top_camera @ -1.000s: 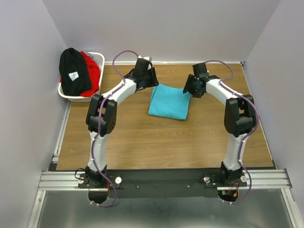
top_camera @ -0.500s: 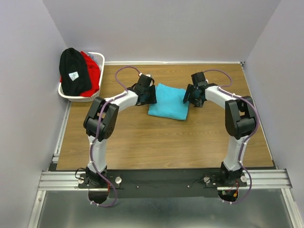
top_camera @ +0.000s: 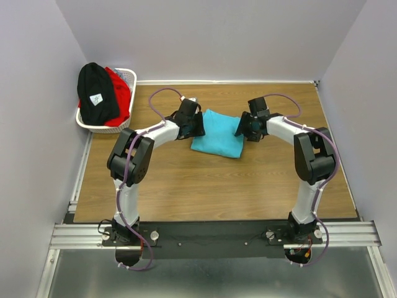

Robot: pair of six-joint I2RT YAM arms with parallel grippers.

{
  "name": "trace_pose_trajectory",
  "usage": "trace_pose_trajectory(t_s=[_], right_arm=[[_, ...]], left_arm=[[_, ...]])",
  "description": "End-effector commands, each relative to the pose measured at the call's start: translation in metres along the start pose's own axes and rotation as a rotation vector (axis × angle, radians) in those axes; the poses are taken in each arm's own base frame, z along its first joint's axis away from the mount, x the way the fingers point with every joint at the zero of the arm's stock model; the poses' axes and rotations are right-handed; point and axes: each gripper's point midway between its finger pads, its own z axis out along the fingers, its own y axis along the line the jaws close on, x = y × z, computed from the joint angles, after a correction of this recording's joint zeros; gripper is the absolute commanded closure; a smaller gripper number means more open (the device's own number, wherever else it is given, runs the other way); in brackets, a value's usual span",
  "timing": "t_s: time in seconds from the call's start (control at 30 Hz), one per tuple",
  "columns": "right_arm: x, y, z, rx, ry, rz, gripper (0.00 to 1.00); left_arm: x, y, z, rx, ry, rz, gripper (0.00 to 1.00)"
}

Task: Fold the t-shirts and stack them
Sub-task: Neatly place the folded tshirt to the corner

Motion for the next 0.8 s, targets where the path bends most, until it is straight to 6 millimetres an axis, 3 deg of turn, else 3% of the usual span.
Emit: trace_pose_trajectory(t_s=[0.0, 0.13, 0.4, 0.53, 0.67, 0.77], right_arm=[[0.01, 0.015, 0.002, -0.058, 0.02, 0.02, 0.32], [0.011, 0.017, 0.006, -0.065, 0.026, 0.026, 0.34], [0.011, 0.017, 0.008, -0.065, 0.024, 0.038, 0.49], [0.01, 0.016, 0.008, -0.056, 0.016, 0.045, 0.61], [0.009, 0.013, 0.008, -0.042, 0.01, 0.052, 0.95], [0.009, 0.009, 0.008, -0.022, 0.0, 0.068, 1.0]], left_arm=[[-0.002, -0.011, -0.003, 0.037, -0.012, -0.001, 0.44], [0.003, -0.011, -0.001, 0.038, -0.001, 0.0, 0.44], [0.0, -0.014, -0.003, 0.045, -0.007, 0.0, 0.45], [-0.003, -0.015, -0.007, 0.041, -0.013, 0.003, 0.45], [-0.017, -0.018, -0.014, 0.026, -0.04, 0.01, 0.45], [-0.025, -0.019, -0.022, 0.017, -0.058, 0.016, 0.45]])
